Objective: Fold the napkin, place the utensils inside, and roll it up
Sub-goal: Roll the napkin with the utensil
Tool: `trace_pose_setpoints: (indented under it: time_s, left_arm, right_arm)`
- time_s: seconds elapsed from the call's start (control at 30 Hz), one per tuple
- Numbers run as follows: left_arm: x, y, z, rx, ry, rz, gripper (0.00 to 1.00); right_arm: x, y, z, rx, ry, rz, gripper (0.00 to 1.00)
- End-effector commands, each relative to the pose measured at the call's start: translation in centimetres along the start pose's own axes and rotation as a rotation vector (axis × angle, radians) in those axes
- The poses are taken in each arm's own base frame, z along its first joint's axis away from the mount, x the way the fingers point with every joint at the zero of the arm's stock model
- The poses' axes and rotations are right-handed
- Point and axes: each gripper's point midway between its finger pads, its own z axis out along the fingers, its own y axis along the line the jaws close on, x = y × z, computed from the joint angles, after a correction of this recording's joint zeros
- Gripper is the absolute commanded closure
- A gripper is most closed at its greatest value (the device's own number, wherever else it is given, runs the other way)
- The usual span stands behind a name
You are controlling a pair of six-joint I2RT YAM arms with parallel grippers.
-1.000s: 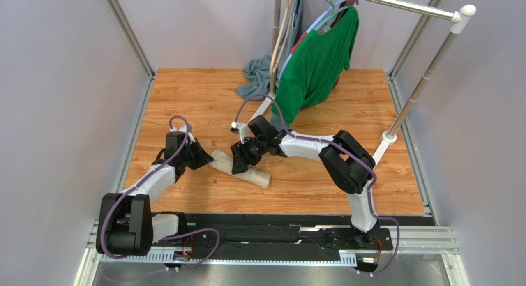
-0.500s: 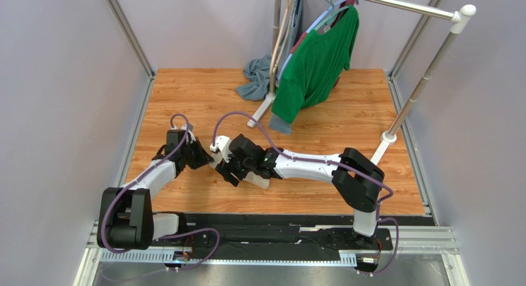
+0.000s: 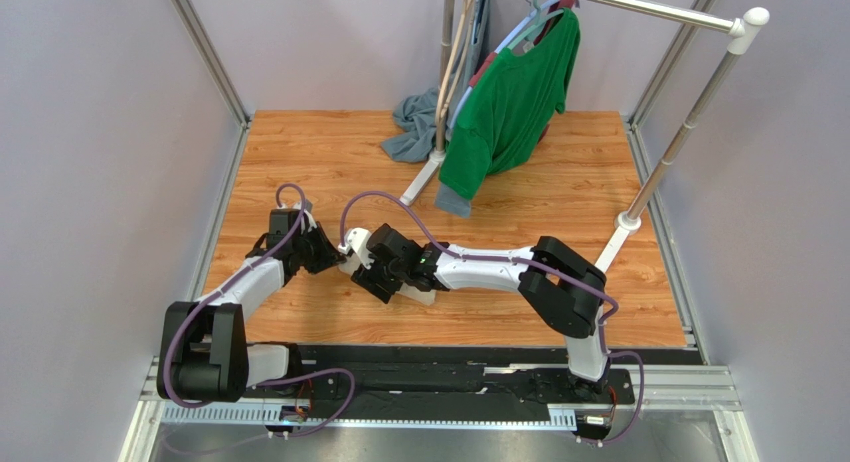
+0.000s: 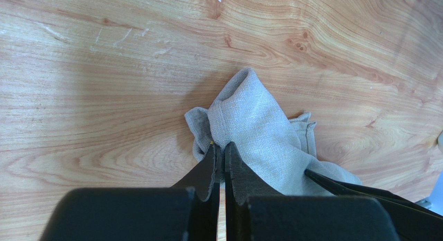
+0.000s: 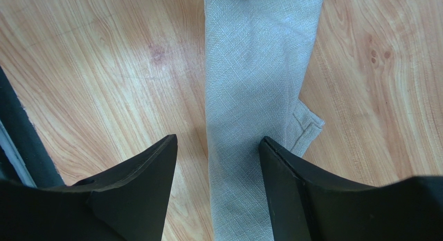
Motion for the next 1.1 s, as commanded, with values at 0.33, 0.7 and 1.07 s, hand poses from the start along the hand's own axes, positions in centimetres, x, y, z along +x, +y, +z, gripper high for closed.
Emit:
trace_pose_setpoints:
  time_s: [0.33, 0.7, 1.07]
  left_arm:
    - [-1.3, -1.9, -0.3, 0.064, -0.017, 0.021, 1.00]
    - [-3.9, -3.1, -3.4, 0.057, -0.146, 0.049, 0.57]
    - [-3.7, -2.7, -4.7, 0.062, -0.228, 0.066, 0.51]
  right_arm:
    - [1.4, -2.4, 2.4, 0.078, 0.040, 0.003, 0.43]
    - [3.6, -0.9, 2.2, -0.197, 0.122, 0.207, 0.84]
    - [2.0, -0.1, 1.2, -0.458, 0.097, 0.450, 0.89]
